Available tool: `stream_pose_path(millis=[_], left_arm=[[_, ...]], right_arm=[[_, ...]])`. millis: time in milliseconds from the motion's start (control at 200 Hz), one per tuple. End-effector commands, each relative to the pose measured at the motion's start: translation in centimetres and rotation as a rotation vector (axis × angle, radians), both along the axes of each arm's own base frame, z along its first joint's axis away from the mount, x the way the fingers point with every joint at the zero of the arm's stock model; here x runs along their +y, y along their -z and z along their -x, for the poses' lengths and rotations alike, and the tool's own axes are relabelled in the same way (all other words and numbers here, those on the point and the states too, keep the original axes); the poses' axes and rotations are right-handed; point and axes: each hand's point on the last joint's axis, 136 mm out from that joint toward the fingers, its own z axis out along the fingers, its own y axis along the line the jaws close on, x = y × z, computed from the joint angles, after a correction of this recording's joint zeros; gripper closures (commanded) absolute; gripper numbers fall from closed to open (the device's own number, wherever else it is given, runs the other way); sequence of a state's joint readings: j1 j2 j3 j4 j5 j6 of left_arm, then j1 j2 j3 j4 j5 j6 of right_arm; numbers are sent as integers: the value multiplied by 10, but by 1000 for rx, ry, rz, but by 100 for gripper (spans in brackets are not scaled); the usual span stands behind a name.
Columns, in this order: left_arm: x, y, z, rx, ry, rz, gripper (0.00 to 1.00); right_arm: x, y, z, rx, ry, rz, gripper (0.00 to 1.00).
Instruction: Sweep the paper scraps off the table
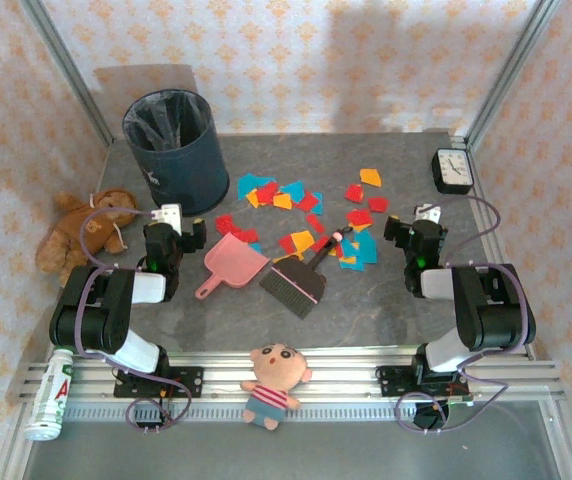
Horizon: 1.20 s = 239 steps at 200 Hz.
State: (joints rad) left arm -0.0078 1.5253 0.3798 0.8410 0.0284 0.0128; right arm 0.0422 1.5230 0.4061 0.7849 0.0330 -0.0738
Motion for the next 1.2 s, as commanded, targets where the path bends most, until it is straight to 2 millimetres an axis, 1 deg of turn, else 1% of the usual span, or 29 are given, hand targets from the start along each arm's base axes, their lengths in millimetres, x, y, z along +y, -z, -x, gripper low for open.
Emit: stream_pose_path(millis=[0, 150, 225, 350, 475, 505, 535, 576, 641, 671, 706, 716, 811, 901, 1001, 1071, 1191], left_arm=[[2, -9, -6, -24, -15, -19, 0], [2, -9, -6, -25, -15, -19, 0], [6, -10, -3, -37, -43, -20, 0], [23, -30, 11, -93, -144, -20, 0], [31, -56, 26, -123, -205, -21, 0], [33, -59, 30, -113, -229, -7, 0], [36, -67, 34, -115, -255, 19, 0], [35, -73, 39, -100, -266, 61, 0], [28, -81, 46, -62, -251, 117, 0], [25, -82, 51, -31, -251, 141, 0], [20, -83, 56, 2, -245, 167, 0], [18, -84, 56, 9, -239, 173, 0], [1, -86, 65, 96, -191, 226, 1], [-15, -78, 79, 212, -178, 244, 1], [-43, -67, 90, 324, -98, 271, 1], [-63, -61, 96, 383, -35, 290, 1], [-99, -59, 98, 422, 98, 293, 1]], right_arm=[[-3, -4, -3, -13, 13, -13, 1], [-3, -4, -3, -13, 12, -13, 1], [-4, -5, -2, -21, 19, -9, 1], [-13, -21, 4, -34, 76, -11, 1], [-16, -35, 12, 5, 112, -37, 1], [-17, -39, 13, 19, 122, -49, 1], [-17, -43, 16, 33, 134, -68, 1], [-18, -47, 20, 55, 151, -91, 1], [-18, -53, 28, 95, 181, -134, 1], [-18, -55, 31, 108, 188, -156, 1], [-16, -52, 35, 142, 195, -178, 1], [-16, -58, 37, 130, 194, -188, 1], [-3, -66, 47, 159, 151, -256, 1], [10, -69, 54, 195, 95, -309, 1], [27, -69, 60, 235, 33, -383, 1], [34, -66, 66, 262, 9, -414, 1], [47, -63, 75, 297, -57, -448, 1]])
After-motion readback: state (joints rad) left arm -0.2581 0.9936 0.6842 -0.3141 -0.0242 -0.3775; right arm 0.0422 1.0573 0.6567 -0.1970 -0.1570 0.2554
